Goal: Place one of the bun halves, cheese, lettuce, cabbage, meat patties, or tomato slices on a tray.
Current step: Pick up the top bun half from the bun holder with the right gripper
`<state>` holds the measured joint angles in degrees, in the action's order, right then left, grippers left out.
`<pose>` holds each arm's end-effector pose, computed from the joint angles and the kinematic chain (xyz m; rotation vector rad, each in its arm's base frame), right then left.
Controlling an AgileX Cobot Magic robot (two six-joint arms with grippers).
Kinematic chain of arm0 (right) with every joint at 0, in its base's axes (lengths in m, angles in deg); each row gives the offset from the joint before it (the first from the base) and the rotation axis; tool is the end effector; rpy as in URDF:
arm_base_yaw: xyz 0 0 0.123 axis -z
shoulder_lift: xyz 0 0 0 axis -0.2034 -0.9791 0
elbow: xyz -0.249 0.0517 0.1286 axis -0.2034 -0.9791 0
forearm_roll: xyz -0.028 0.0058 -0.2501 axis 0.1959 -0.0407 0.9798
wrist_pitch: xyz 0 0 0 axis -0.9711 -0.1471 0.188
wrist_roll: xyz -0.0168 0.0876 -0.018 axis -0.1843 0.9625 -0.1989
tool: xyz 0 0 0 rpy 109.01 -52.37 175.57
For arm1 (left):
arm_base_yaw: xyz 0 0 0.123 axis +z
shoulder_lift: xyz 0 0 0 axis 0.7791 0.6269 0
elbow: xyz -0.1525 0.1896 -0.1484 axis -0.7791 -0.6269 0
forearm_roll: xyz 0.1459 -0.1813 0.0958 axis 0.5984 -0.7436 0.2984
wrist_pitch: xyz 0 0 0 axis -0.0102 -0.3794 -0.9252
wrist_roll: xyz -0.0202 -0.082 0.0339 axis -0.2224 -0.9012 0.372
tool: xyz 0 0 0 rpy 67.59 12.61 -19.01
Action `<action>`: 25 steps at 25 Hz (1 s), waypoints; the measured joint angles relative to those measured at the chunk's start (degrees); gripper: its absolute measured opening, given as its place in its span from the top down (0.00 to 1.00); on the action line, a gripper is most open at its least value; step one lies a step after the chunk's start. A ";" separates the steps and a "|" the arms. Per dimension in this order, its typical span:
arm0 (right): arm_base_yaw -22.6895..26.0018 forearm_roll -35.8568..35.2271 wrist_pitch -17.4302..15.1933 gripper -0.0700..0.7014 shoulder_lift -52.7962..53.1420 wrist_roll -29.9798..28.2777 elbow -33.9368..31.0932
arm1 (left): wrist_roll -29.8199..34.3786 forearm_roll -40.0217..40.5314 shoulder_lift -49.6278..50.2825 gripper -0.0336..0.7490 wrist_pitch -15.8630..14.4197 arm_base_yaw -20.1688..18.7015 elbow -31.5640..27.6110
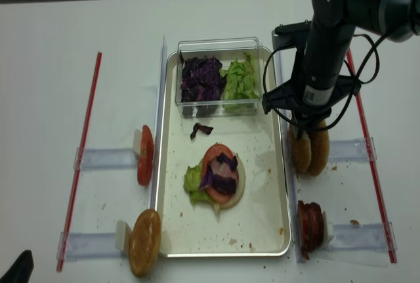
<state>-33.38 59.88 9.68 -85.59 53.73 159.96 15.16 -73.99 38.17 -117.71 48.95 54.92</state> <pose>0.3102 0.1386 0.2017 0.2820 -3.0510 -0.2249 -0.0123 0.0032 0.2646 -0.0203 2.1635 -0.0155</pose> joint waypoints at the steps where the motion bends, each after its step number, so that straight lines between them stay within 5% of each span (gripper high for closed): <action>1: 0.00 0.00 -0.54 0.73 -0.09 0.00 0.43 | 0.00 0.00 0.00 0.33 0.00 0.00 0.00; 9: -0.12 0.12 -4.85 0.75 -0.49 -0.25 4.90 | 0.00 0.00 0.00 0.33 0.00 0.00 0.00; 25: -0.12 0.23 -5.12 0.75 1.96 -0.25 7.58 | 0.00 0.00 0.00 0.33 0.00 0.00 0.00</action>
<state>-33.50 60.11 4.56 -83.63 53.48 167.54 15.16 -73.99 38.17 -117.71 48.95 54.92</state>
